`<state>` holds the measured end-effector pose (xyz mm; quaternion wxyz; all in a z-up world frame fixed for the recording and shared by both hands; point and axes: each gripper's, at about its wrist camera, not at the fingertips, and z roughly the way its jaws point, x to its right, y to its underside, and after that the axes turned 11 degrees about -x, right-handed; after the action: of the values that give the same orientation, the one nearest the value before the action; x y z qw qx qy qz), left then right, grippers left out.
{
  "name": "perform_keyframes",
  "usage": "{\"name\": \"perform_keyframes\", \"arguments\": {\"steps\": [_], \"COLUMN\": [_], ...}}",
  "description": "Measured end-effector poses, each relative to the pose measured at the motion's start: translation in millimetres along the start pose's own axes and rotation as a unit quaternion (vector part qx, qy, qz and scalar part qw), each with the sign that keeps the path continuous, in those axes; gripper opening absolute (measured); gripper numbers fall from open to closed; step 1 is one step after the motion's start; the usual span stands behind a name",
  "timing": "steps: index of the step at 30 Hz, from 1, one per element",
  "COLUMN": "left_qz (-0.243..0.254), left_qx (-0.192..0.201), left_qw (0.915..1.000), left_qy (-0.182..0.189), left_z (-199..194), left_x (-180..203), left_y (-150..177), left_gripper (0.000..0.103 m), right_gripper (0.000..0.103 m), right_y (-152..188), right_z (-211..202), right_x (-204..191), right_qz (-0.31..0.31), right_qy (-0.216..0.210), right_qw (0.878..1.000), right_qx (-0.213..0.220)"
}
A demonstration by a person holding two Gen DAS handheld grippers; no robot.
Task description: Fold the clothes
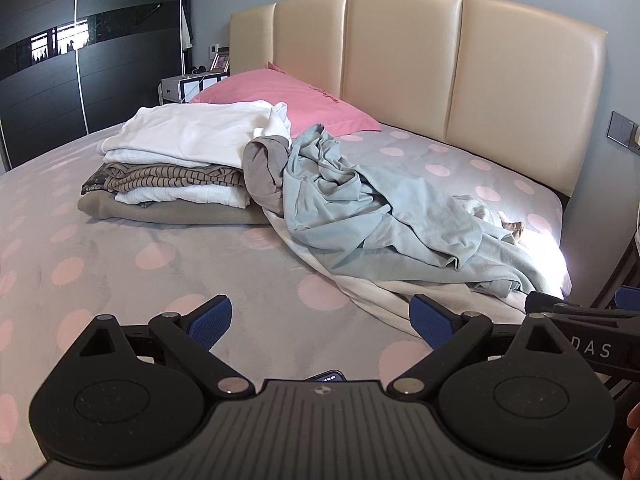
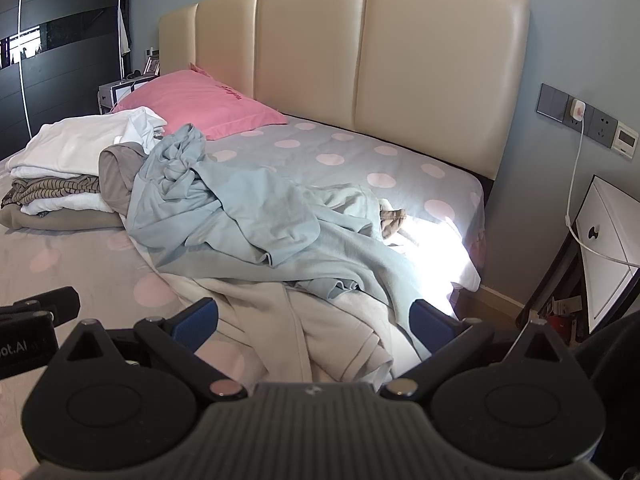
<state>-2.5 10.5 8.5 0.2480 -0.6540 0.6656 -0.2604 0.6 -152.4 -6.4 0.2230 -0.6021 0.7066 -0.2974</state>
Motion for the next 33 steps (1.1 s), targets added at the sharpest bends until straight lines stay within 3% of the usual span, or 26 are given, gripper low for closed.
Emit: {"name": "perform_keyframes", "arguments": {"steps": [33], "left_qz": [0.007], "left_qx": [0.0], "left_qw": [1.0], "left_qy": [0.0], "left_z": [0.1], "left_x": [0.9], "left_y": [3.3], "left_gripper": [0.097], "right_gripper": [0.102], "right_y": [1.2], "right_z": [-1.4], "right_x": [-3.7], "right_qz": [-0.007], "right_qy": [0.003], "right_qw": [1.0], "right_qx": [0.002]}}
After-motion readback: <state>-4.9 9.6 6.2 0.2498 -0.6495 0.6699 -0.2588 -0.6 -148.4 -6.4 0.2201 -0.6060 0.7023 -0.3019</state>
